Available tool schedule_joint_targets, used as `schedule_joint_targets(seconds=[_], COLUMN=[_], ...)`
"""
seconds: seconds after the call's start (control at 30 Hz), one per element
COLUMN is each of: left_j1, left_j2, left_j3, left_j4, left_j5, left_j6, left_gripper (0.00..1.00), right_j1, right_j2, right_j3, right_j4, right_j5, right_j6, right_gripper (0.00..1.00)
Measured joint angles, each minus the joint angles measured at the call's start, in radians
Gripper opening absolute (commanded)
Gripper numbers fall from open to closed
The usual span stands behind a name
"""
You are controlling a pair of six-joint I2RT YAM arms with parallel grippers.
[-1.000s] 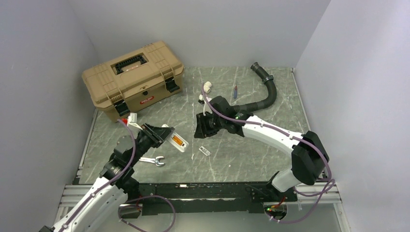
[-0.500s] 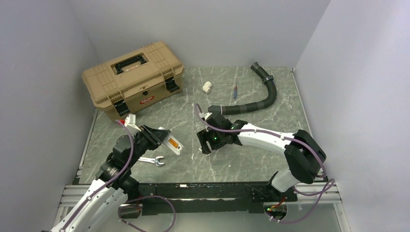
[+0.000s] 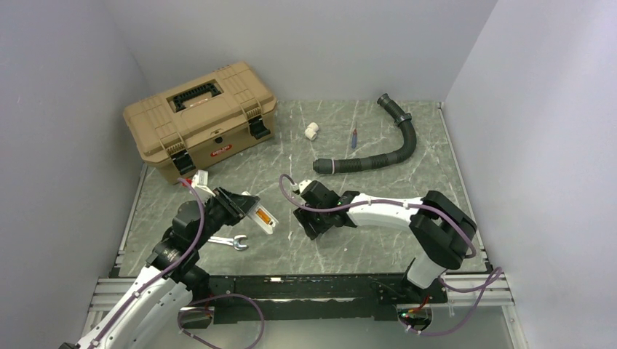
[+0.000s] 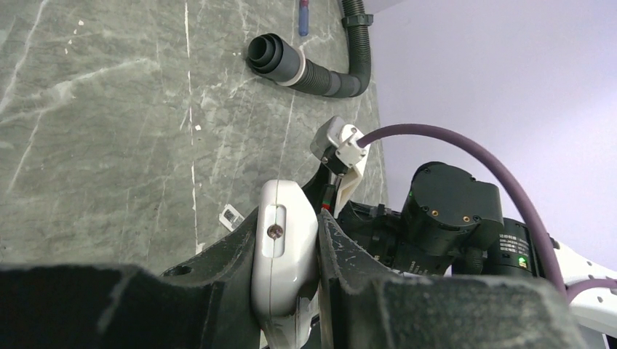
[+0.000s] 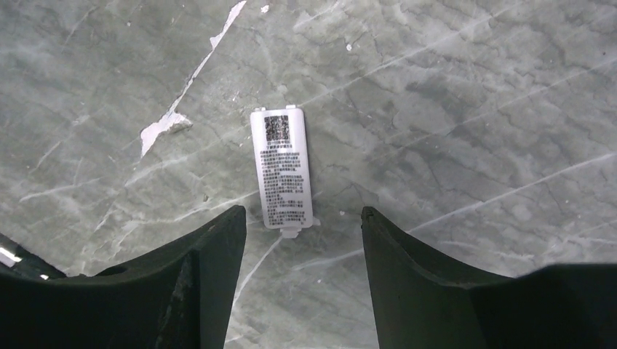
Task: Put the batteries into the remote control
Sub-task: Pick up the battery cover at the center of the board.
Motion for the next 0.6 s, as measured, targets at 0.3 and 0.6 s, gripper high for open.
schedule_joint_targets(seconds=[0.3, 0.6], left_j1=[0.004, 0.006], left_j2=[-0.003, -0.004], left_j3=[-0.005, -0.014], left_j4=[0.004, 0.005], left_j5=[0.002, 0.006], left_j6=[-0.01, -0.021], left_gripper=[0.0, 0.0], right_j1=[0.0, 0.007], right_j2=[0.018, 0.021], right_j3=[-0.006, -0.01], right_j4=[0.046, 0.053], right_j5=[-0.004, -0.002], right_j6=[-0.043, -0.052], right_gripper=[0.48, 0.45])
